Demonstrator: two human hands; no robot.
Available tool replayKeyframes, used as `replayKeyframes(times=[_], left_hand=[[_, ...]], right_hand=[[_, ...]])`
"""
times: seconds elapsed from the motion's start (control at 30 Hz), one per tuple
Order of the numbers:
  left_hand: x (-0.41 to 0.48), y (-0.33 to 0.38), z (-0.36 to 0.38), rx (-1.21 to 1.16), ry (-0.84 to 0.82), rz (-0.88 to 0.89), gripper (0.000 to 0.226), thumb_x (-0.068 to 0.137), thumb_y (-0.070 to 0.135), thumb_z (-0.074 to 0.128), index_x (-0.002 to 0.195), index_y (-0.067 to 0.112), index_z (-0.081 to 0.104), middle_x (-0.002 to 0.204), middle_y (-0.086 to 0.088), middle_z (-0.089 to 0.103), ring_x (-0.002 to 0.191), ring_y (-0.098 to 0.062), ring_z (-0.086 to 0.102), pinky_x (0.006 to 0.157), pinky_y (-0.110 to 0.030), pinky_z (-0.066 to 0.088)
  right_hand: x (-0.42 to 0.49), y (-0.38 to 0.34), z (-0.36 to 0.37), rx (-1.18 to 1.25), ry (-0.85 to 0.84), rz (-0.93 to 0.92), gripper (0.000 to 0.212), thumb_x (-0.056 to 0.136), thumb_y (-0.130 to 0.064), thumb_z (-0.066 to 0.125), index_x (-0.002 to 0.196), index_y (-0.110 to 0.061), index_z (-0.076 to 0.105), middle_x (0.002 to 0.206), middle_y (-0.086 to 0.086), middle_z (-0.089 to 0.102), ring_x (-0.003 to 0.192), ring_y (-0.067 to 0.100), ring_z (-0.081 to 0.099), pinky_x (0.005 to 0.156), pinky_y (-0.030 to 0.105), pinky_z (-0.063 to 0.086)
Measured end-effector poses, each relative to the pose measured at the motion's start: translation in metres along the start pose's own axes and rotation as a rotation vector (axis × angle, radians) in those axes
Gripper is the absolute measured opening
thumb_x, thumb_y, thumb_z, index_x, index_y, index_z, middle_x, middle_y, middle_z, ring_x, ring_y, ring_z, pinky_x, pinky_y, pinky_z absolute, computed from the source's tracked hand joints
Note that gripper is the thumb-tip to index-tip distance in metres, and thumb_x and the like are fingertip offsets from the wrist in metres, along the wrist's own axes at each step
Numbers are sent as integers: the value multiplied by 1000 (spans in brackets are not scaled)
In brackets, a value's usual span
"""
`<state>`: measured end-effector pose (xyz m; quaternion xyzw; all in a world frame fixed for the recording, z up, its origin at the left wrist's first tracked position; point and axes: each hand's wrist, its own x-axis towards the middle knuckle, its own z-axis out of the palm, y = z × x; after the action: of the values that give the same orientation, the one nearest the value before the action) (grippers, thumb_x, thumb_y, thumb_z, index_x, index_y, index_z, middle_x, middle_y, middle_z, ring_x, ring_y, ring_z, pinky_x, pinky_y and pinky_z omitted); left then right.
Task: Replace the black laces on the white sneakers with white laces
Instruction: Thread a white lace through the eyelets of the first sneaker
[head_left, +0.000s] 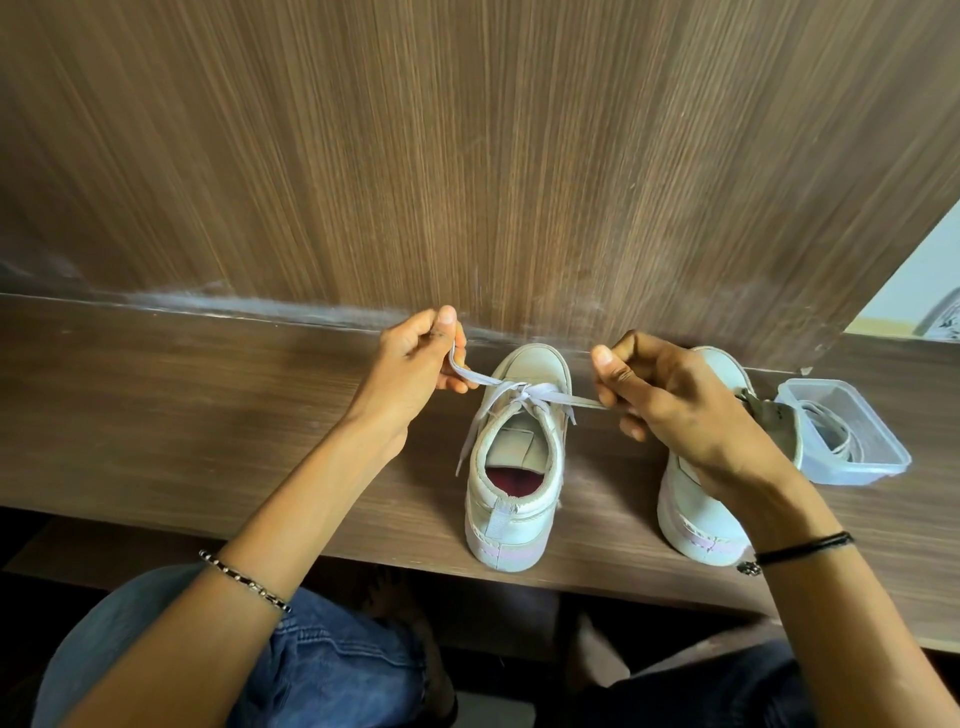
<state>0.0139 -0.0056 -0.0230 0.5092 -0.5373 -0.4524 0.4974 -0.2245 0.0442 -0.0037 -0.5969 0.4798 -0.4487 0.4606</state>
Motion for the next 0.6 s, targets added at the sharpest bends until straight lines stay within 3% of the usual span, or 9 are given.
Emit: replayKeyframes(times=[0.13,0.2,0.3,0.37,0.43,0.5,0.6], left_hand=[[-2,0,-1,31,-77,-148,37,108,34,46,87,5,59,68,-1,56,54,-9,63,55,-20,52],[-5,2,-1,98,-106,-182,37,107,37,47,91,6,61,74,-3,62,58,-9,66,56,-20,53],[-9,4,-11,293,-200,-97,37,97,56,58,112,23,65,107,8,71,93,-4,68,81,-24,54],[-16,9,-15,386,-383,-49,46,87,58,71,127,42,55,132,21,58,120,2,54,97,-25,44],[-23,9,-9,524,-478,67,73,74,49,77,138,46,43,143,22,43,132,1,39,106,-28,34],[-27,7,3,691,-439,207,91,62,50,72,145,45,33,148,19,31,139,-5,27,112,-37,23],[-27,8,9,868,-324,312,103,62,44,68,152,45,20,158,15,15,148,-10,14,105,-39,15]], right_hand=[[-1,4,2,-36,-42,50,27,102,-28,60,86,-6,57,68,0,61,60,15,39,49,21,36],[-2,6,3,-91,-16,48,24,100,-31,64,91,-8,63,74,-1,67,61,12,48,52,19,39],[-3,7,6,-134,45,22,30,88,-41,76,103,-16,66,94,0,73,74,14,64,65,19,49],[-4,8,10,-127,32,16,42,80,-48,83,106,-23,63,98,-2,66,72,18,59,69,29,50],[-3,9,17,-222,-24,0,47,75,-52,88,106,-31,60,96,-2,59,70,13,53,67,38,49],[-2,12,26,-413,-55,-23,49,74,-50,88,106,-33,55,93,-8,55,72,10,51,70,40,50],[-2,13,35,-607,-21,-49,49,74,-42,82,107,-29,49,92,-14,50,77,9,51,74,38,49]])
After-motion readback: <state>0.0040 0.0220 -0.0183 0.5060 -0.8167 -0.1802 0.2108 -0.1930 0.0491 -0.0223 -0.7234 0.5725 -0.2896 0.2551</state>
